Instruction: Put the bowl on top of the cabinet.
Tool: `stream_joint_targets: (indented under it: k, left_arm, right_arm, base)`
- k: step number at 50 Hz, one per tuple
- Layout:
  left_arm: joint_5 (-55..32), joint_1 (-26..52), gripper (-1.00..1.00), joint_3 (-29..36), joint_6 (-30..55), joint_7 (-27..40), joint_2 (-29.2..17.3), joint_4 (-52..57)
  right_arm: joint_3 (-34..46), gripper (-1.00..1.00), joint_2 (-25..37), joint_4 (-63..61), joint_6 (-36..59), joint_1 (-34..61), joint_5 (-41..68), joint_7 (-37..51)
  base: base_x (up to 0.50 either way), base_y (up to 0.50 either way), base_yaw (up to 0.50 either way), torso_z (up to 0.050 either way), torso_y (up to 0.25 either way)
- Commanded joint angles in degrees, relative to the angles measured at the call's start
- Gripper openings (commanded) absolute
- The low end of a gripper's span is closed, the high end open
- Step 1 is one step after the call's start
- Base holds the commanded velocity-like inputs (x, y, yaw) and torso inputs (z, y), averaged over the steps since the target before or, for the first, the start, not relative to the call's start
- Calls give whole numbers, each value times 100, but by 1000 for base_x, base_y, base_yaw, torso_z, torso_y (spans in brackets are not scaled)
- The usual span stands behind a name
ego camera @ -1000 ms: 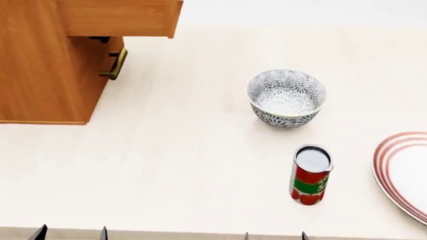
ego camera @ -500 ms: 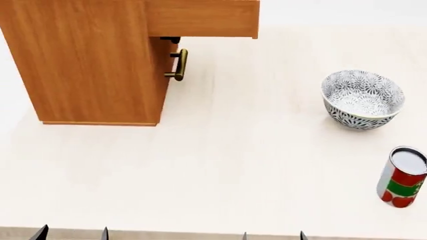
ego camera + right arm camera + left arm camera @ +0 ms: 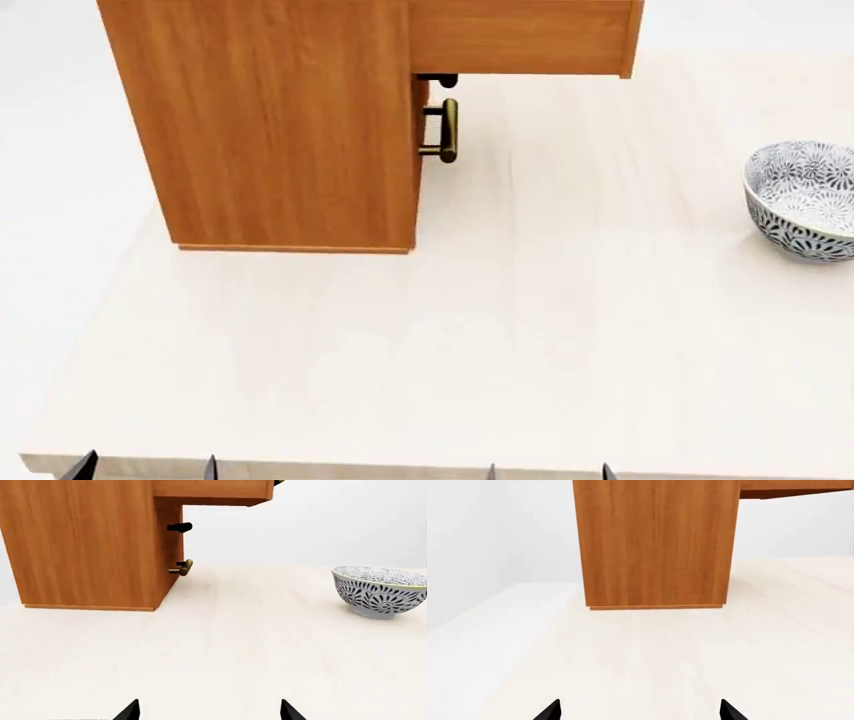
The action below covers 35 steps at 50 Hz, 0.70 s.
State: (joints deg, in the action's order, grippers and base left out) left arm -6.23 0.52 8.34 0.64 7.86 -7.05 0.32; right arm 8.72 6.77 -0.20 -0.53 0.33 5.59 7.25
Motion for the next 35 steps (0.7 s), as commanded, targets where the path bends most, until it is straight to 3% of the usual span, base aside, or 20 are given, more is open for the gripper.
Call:
stream_joint_targets:
  k: [1, 8, 9, 10, 11, 14, 17, 18, 20, 21, 22, 24, 27, 28, 29, 30, 32, 35]
  left_arm:
    - [-37, 12, 100, 76, 11, 60, -46, -9]
    - [-58, 38, 100, 129, 46, 73, -79, -26]
    - [-46, 103, 100, 196, 209, 7, -124, -52]
    - [-50, 105, 100, 200, 211, 11, -127, -50]
    - [-586, 196, 100, 79, 917, -176, -140, 159]
    - [-1095, -172, 100, -78, 1863, 6, -354, 2181]
    - [-2276, -667, 100, -505, 2667, 236, -619, 4409]
    - [-1935, -779, 100, -425, 2669, 416, -694, 4678]
    - [-1831, -1171, 100, -398, 2366, 359, -714, 4859]
    - [-1580, -1352, 100, -204, 2348, 380, -781, 4957]
    - [-1244, -1506, 100, -11, 1963, 275, -821, 5002]
    - [-1078, -1636, 100, 167, 1911, 326, -786, 5101]
    - [-1032, -1598, 100, 210, 1901, 327, -794, 5018]
    - [-1027, -1609, 100, 148, 1896, 339, -832, 5025]
    - [-1096, -1596, 100, 40, 1909, 379, -832, 5054]
    - [-1102, -1589, 100, -7, 1911, 419, -825, 5070]
    - [-971, -1623, 100, 71, 1852, 433, -838, 5066]
    - [-860, -1632, 100, 201, 1780, 418, -829, 4971]
  right_arm:
    - [51, 100, 35, 42, 170, 55, 59, 107]
    - [153, 100, 87, 19, 457, 107, 0, 169]
    - [181, 100, 81, -79, 1076, 174, -38, 276]
    - [185, 100, 85, -96, 1092, 174, -33, 282]
    - [204, 100, 95, -319, 1910, 254, -30, 373]
    - [73, 100, 222, -2425, 2827, -137, 163, 505]
    - [114, 100, 289, -4877, 3851, -435, 163, 799]
    - [175, 100, 265, -5503, 4048, -522, 159, 892]
    - [415, 100, 266, -5889, 3949, -745, -75, 1096]
    - [705, 100, 337, -5753, 3268, -1186, -331, 1195]
    - [874, 100, 310, -5878, 3840, -917, -476, 1241]
    - [1554, 100, 459, -5798, 3832, -780, -1197, 1450]
    - [1631, 100, 462, -5558, 3759, -716, -1195, 1438]
    - [1632, 100, 604, -5113, 3060, -964, -1198, 1551]
    - [1660, 100, 541, -5443, 3591, -792, -1251, 1479]
    - [1646, 100, 608, -5173, 3183, -929, -1237, 1555]
    - [1646, 100, 544, -5445, 3628, -765, -1242, 1481]
    - [1618, 100, 644, -5042, 3099, -889, -1199, 1547]
  base:
    - [0, 0, 0, 0, 0]
    - [0, 0, 0, 0, 0]
    - [0, 0, 0, 0, 0]
    - [0, 0, 0, 0, 0]
    - [0, 0, 0, 0, 0]
    - [0, 0, 0, 0, 0]
    - [0, 0, 0, 0, 0]
    - [0, 0, 0, 0, 0]
    - [0, 0, 0, 0, 0]
    - [0, 0, 0, 0, 0]
    - [0, 0, 0, 0, 0]
    - [0, 0, 0, 0, 0]
    - [0, 0, 0, 0, 0]
    - [0, 0, 0, 0, 0]
    - [0, 0, 0, 0, 0]
    - [0, 0, 0, 0, 0]
    - [0, 0, 0, 0, 0]
    - [0, 0, 0, 0, 0]
